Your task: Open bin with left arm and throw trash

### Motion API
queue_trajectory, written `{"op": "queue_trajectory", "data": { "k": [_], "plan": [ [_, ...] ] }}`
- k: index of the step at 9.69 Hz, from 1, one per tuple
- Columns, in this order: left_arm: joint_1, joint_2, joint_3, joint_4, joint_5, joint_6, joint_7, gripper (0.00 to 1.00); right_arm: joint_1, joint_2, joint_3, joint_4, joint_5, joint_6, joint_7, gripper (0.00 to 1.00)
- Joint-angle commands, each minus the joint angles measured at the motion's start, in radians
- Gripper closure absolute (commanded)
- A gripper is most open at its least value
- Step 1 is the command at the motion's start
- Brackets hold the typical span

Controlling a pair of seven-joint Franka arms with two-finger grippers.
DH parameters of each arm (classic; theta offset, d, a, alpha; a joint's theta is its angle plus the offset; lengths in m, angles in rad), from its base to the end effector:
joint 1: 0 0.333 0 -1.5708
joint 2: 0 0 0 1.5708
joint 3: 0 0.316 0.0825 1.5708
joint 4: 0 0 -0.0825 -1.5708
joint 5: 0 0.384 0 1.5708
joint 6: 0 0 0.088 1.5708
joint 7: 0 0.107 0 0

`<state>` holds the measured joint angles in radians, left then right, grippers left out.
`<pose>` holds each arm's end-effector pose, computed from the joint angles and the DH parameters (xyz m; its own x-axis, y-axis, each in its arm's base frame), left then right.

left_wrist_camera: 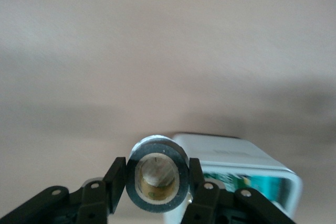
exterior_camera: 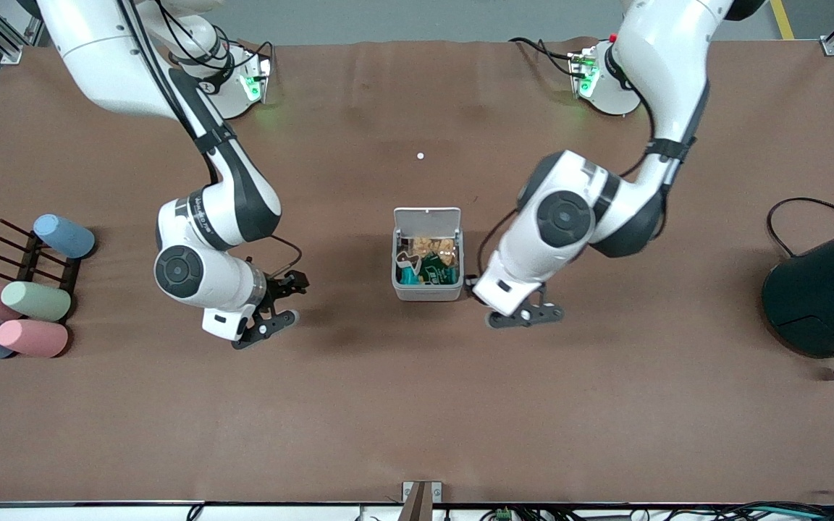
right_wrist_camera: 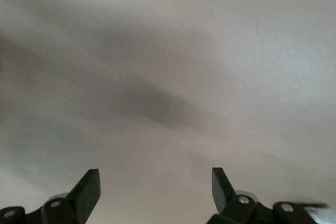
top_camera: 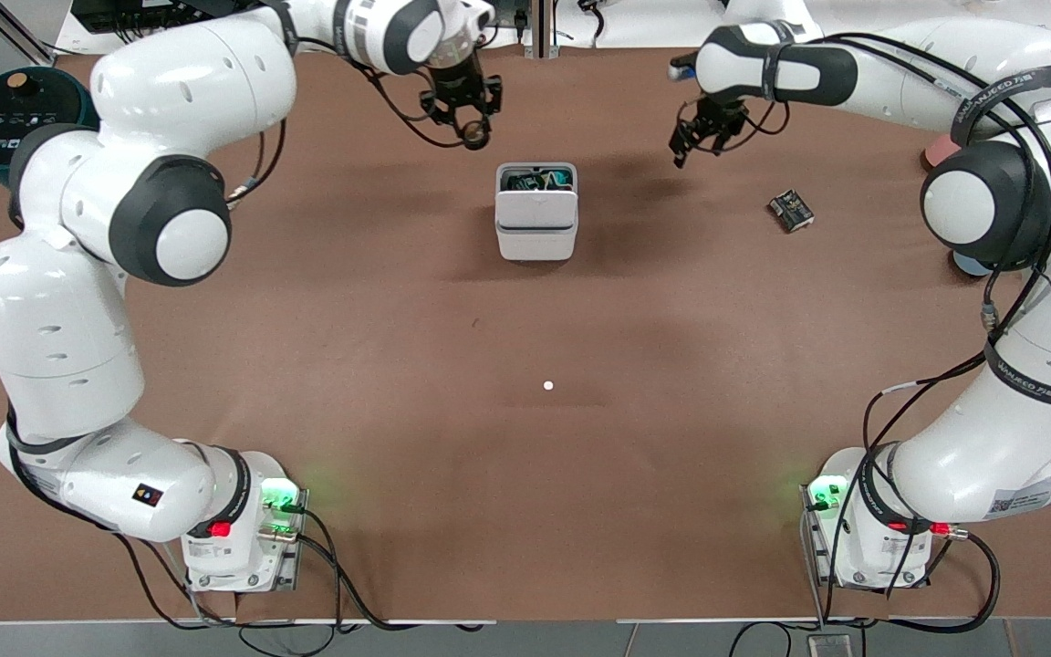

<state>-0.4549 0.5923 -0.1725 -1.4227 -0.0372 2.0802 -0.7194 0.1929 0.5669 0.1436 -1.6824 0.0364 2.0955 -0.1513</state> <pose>0.5968 -0.4058 0.3626 0.9898 0.1385 -0.0328 0.1418 -0.9795 0.1432 0.6264 0.2112 0.2627 0.8885 0.4394 -0.1322 0.4245 -0.8965 -0.1265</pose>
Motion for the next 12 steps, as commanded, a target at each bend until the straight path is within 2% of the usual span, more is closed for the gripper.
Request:
{"op": "queue_trajectory", "data": {
  "k": [1, 4, 6, 8, 11, 12],
  "plan": [
    [-0.057, 0.032, -0.007, 0.054, -0.027, -0.014, -0.072, 0.91, -0.036, -0.068, 0.005, -0.129, -0.1, 0.014, -0.01, 0.06],
    [-0.114, 0.049, -0.01, 0.054, -0.045, -0.009, -0.143, 0.91, -0.096, -0.084, -0.018, -0.174, -0.188, -0.009, -0.01, 0.06],
    [-0.123, 0.072, -0.01, 0.056, -0.046, -0.005, -0.15, 0.87, -0.15, -0.081, -0.018, -0.175, -0.287, -0.006, -0.011, 0.05],
    [-0.129, 0.092, -0.01, 0.059, -0.046, 0.015, -0.153, 0.84, -0.176, -0.076, -0.016, -0.186, -0.309, 0.001, -0.017, 0.05],
    [-0.133, 0.113, -0.009, 0.059, -0.046, 0.032, -0.155, 0.73, -0.208, -0.07, -0.018, -0.27, -0.325, 0.144, -0.017, 0.05],
    [-0.134, 0.116, -0.009, 0.059, -0.046, 0.041, -0.153, 0.73, -0.21, -0.064, -0.016, -0.273, -0.346, 0.159, -0.017, 0.05]
  ]
}}
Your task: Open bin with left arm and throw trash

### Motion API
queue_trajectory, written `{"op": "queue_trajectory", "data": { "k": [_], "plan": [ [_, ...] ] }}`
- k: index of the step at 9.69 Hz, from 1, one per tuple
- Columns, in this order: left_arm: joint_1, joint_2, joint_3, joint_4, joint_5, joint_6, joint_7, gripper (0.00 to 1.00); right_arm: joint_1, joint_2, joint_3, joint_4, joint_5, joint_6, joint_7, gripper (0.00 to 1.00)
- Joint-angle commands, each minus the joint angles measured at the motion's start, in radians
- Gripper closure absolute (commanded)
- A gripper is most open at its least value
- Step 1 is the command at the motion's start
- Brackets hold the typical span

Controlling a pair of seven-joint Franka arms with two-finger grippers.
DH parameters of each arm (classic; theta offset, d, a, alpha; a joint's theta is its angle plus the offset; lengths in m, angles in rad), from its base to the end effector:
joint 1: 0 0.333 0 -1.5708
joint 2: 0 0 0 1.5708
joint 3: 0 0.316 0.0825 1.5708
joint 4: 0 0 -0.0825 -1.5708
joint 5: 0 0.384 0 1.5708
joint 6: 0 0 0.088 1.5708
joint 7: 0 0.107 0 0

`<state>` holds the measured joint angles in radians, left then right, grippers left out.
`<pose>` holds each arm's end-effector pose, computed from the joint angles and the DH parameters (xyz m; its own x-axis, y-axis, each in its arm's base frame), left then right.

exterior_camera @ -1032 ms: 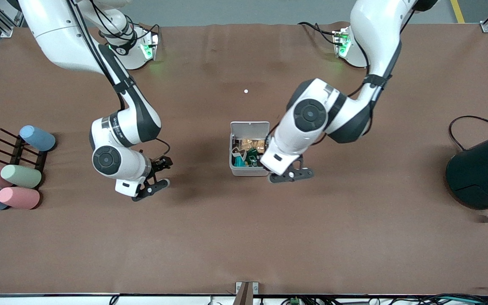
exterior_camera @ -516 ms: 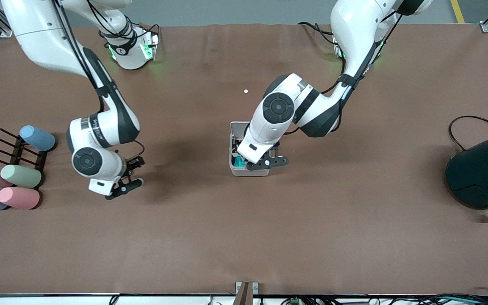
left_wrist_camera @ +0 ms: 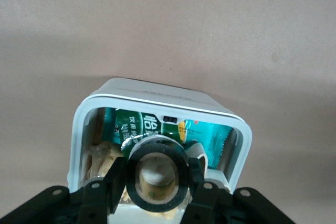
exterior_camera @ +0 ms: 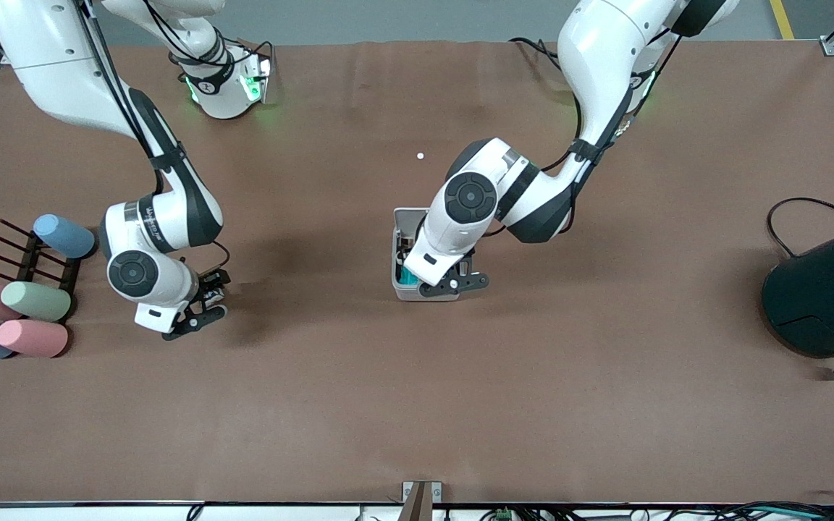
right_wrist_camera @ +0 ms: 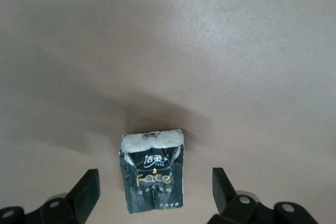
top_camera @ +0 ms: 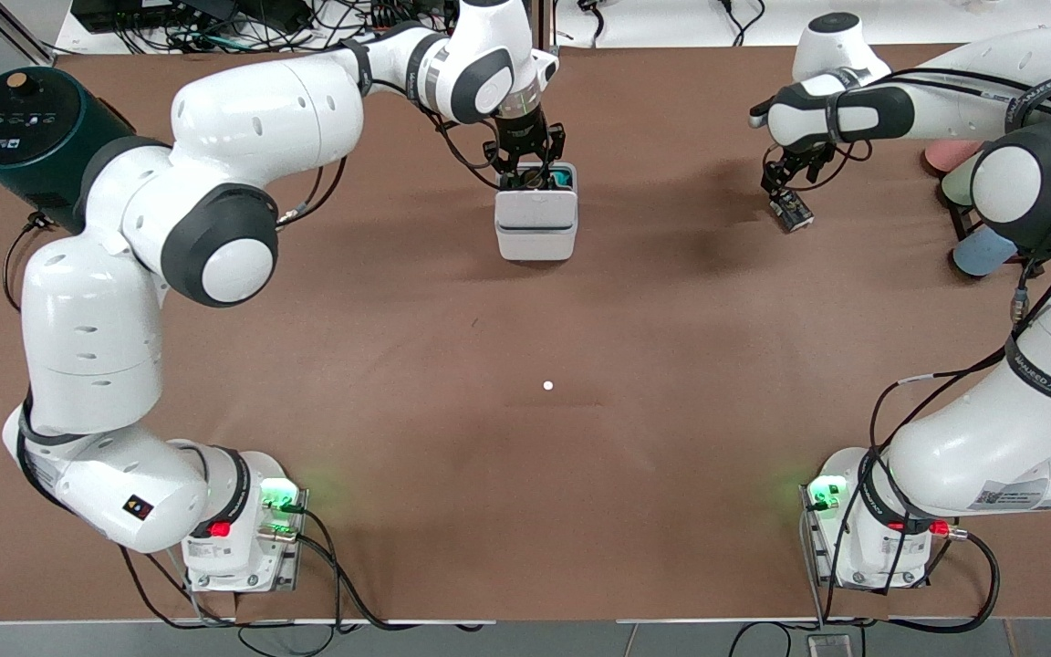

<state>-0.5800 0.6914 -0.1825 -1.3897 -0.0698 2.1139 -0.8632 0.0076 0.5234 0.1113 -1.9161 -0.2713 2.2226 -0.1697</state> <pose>0.5460 -0.4878 0.3108 0.9793 0.1694 -0.1108 0.1843 -0.9726 0.1415 0.6014 0.0615 0.2042 0.8721 0.4294 -0.2347 0.4578 -0.8853 0.0814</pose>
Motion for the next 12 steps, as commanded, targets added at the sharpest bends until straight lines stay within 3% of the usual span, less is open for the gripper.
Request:
{"op": "queue_trajectory", "data": {
  "k": [1, 2, 3, 4, 7, 11, 12],
  "plan": [
    [-0.014, 0.026, 0.001, 0.026, -0.013, 0.042, -0.011, 0.72, -0.032, -0.014, 0.014, -0.04, -0.049, 0.038, 0.001, 0.05],
    [-0.018, 0.03, 0.001, 0.026, -0.013, 0.066, -0.008, 0.6, -0.044, 0.0, 0.016, -0.041, -0.049, 0.048, 0.001, 0.05],
    [-0.02, 0.028, 0.001, 0.024, -0.013, 0.066, -0.01, 0.19, -0.044, 0.009, 0.016, -0.056, -0.051, 0.083, -0.001, 0.05],
    [-0.02, 0.023, 0.001, 0.024, -0.008, 0.066, -0.002, 0.0, -0.044, 0.01, 0.016, -0.072, -0.049, 0.094, 0.001, 0.05],
    [-0.005, -0.024, 0.004, 0.026, -0.005, 0.04, -0.003, 0.0, -0.046, 0.029, 0.018, -0.073, -0.049, 0.109, 0.001, 0.08],
    [0.095, -0.16, 0.04, 0.041, 0.016, -0.23, 0.133, 0.0, -0.044, 0.027, 0.022, -0.075, -0.039, 0.101, 0.004, 0.52],
    [0.148, -0.197, 0.032, 0.035, 0.083, -0.288, 0.183, 0.0, -0.044, 0.027, 0.024, -0.073, -0.039, 0.1, 0.007, 0.59]
  ]
}}
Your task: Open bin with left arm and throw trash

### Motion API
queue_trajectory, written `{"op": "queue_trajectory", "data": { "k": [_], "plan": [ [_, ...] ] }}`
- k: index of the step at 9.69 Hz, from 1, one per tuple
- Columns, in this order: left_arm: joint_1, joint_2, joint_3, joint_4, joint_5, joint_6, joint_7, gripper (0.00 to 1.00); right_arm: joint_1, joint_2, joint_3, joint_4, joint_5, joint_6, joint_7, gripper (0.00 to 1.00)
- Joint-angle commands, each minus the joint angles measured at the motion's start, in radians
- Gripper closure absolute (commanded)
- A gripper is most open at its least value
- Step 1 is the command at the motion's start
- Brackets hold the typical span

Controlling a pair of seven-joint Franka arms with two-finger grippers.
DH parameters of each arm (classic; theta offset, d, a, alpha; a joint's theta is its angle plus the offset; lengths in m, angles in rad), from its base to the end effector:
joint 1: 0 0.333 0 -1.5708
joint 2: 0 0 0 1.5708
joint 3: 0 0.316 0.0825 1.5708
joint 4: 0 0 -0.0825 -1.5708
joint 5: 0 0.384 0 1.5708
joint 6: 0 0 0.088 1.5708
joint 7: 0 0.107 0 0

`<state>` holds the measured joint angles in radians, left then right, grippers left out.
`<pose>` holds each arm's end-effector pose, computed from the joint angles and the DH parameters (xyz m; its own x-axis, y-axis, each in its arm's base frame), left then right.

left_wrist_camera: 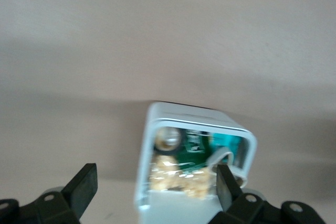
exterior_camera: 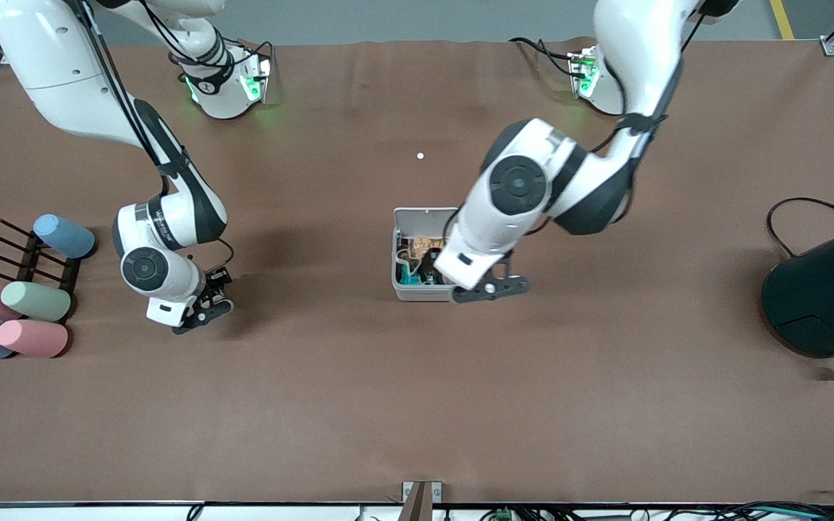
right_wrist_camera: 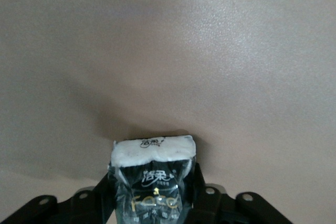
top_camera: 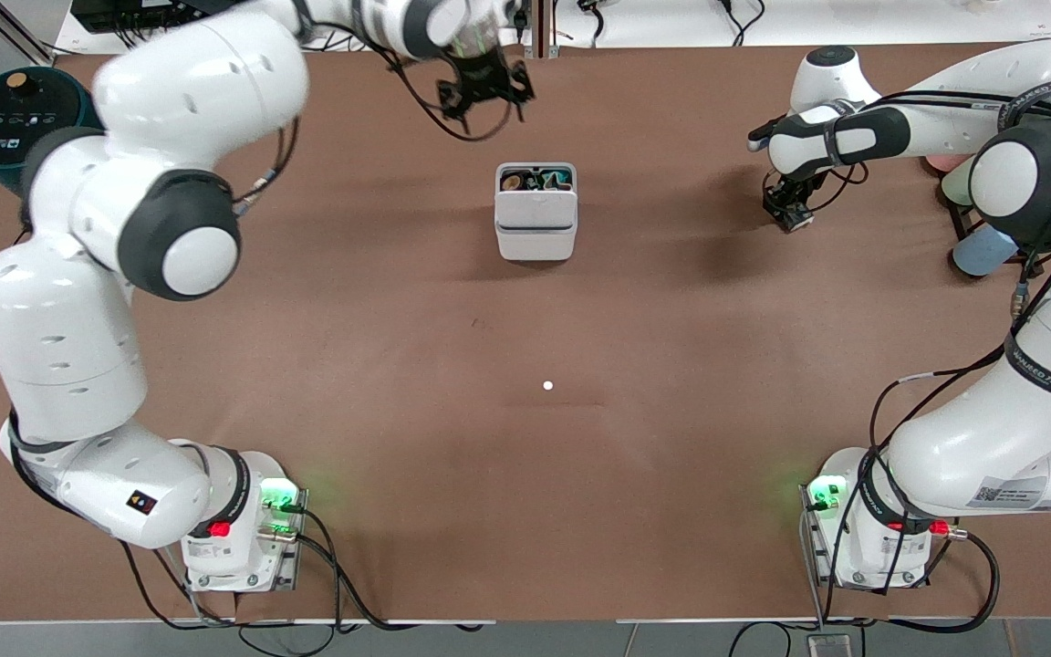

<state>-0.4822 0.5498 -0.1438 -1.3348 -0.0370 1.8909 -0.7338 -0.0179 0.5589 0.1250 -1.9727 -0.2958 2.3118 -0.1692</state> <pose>0.5896 -0.4035 0.4161 0.9884 0.1369 -0.0664 0.1425 -0.9859 0.0882 0.5862 0.0571 0.1686 0.8628 0.4490 -0.2324 0.4746 -0.8777 0.0660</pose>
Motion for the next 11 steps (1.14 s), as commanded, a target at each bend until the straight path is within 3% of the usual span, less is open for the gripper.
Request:
{"op": "queue_trajectory", "data": {
  "k": [1, 4, 6, 8, 9, 11],
  "plan": [
    [0.086, -0.085, -0.007, -0.024, 0.069, -0.125, 0.091, 0.0, -0.017, -0.008, 0.012, -0.015, -0.013, 0.009, 0.01, 0.6],
    [0.216, -0.207, -0.008, -0.082, 0.085, -0.193, 0.149, 0.0, -0.017, -0.013, 0.056, 0.026, 0.03, -0.057, 0.011, 0.6],
    [0.302, -0.337, -0.013, -0.192, 0.083, -0.187, 0.25, 0.0, -0.004, -0.016, 0.103, 0.145, 0.137, -0.181, 0.016, 0.6],
    [0.359, -0.465, -0.013, -0.302, 0.074, -0.187, 0.319, 0.0, 0.039, -0.016, 0.114, 0.213, 0.273, -0.2, 0.048, 0.6],
    [0.378, -0.487, -0.013, -0.31, 0.071, -0.194, 0.385, 0.0, 0.086, -0.014, 0.113, 0.251, 0.334, -0.201, 0.115, 0.6],
    [0.436, -0.501, -0.01, -0.27, 0.066, -0.229, 0.445, 0.0, 0.203, -0.014, 0.114, 0.313, 0.357, -0.198, 0.364, 0.6]
  ]
}}
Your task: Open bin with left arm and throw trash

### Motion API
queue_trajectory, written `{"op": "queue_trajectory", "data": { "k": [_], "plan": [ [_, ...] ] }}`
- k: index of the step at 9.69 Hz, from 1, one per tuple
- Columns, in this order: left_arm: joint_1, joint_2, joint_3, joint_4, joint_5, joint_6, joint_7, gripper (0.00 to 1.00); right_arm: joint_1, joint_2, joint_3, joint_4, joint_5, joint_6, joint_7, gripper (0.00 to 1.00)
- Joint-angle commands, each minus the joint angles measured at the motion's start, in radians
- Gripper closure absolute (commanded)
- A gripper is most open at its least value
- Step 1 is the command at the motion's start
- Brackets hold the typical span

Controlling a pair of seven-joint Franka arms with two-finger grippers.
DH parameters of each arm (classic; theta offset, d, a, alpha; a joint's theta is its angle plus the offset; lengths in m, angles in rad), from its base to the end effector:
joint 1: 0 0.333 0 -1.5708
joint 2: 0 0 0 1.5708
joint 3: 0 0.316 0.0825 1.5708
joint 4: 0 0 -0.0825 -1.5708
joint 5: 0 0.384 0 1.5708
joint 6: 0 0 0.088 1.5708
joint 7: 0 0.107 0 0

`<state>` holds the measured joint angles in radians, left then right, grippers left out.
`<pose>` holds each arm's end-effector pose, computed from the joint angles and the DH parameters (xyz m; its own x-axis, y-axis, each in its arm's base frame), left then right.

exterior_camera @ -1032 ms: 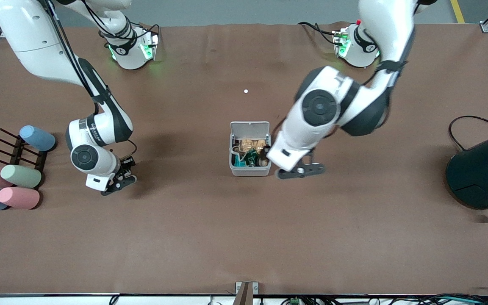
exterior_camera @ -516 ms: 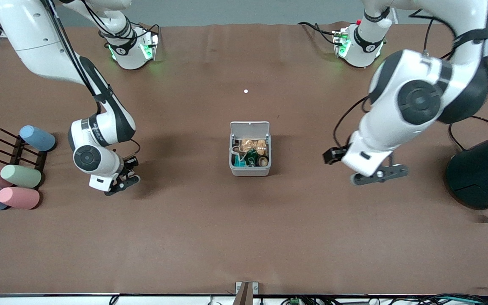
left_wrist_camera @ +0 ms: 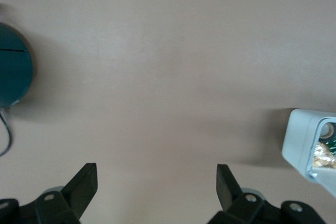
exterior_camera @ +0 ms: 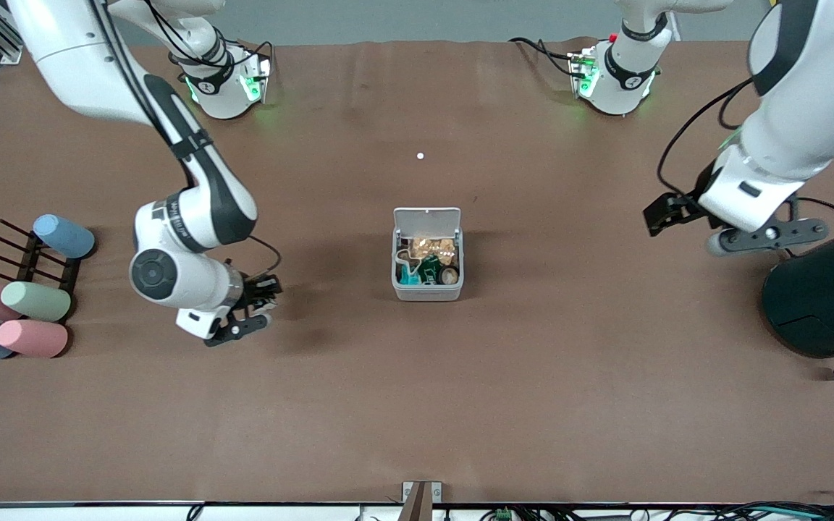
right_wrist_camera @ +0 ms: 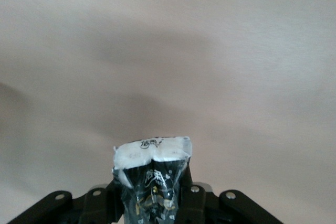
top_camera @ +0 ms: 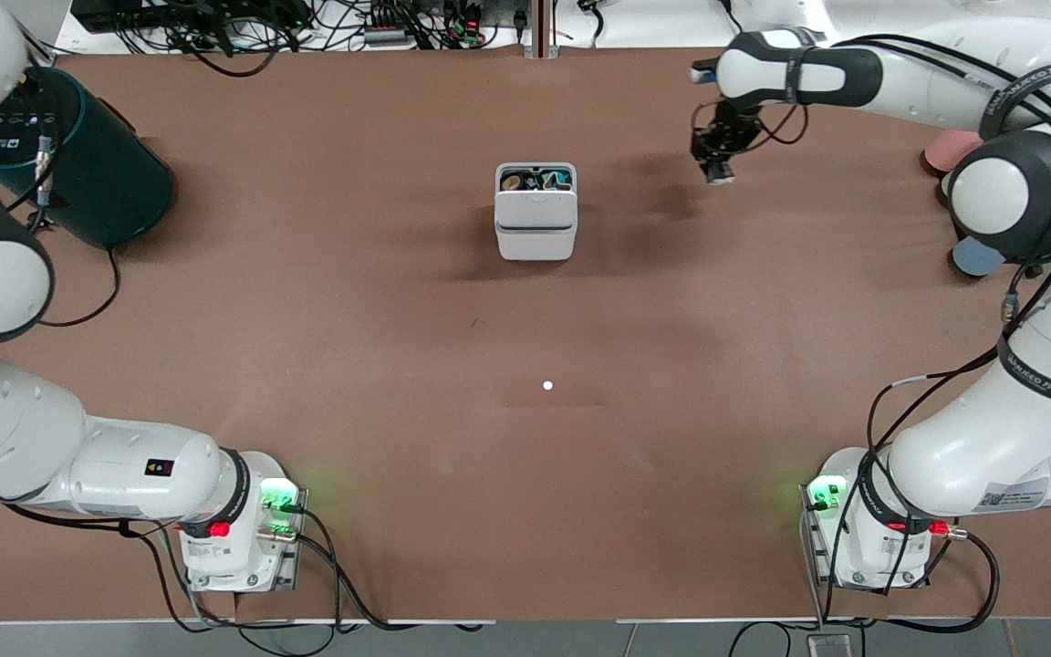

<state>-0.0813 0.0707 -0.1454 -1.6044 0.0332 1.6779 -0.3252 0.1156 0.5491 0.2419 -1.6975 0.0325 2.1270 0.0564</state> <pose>0.5697 -0.1253 0.5781 0.9954 0.0951 0.0106 0.0953 -0.9952 -0.0205 0.6250 0.2183 0.2762 0.9590 0.2584 -0.1162 0.2411 -0.9597 -0.1441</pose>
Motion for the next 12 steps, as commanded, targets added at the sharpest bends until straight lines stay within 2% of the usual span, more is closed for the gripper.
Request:
{"op": "queue_trajectory", "data": {
  "k": [1, 4, 6, 10, 12],
  "plan": [
    [0.043, -0.022, 0.003, 0.027, -0.006, -0.071, 0.069, 0.0, 0.137, -0.005, -0.003, 0.061, 0.068, -0.016, 0.269, 0.6],
    [0.104, -0.022, 0.013, 0.072, -0.001, -0.116, 0.124, 0.0, 0.268, -0.002, -0.004, 0.116, 0.09, -0.01, 0.535, 0.6],
    [0.103, -0.023, 0.03, 0.078, -0.007, -0.116, 0.193, 0.0, 0.34, 0.005, -0.004, 0.157, 0.09, -0.007, 0.679, 0.6],
    [0.087, -0.014, 0.033, 0.153, -0.01, -0.133, 0.187, 0.0, 0.417, 0.07, -0.004, 0.235, 0.086, -0.004, 0.804, 0.59],
    [0.094, -0.061, 0.03, 0.126, -0.035, -0.205, 0.175, 0.0, 0.424, 0.087, -0.006, 0.251, 0.083, 0.016, 0.801, 0.55]
  ]
}}
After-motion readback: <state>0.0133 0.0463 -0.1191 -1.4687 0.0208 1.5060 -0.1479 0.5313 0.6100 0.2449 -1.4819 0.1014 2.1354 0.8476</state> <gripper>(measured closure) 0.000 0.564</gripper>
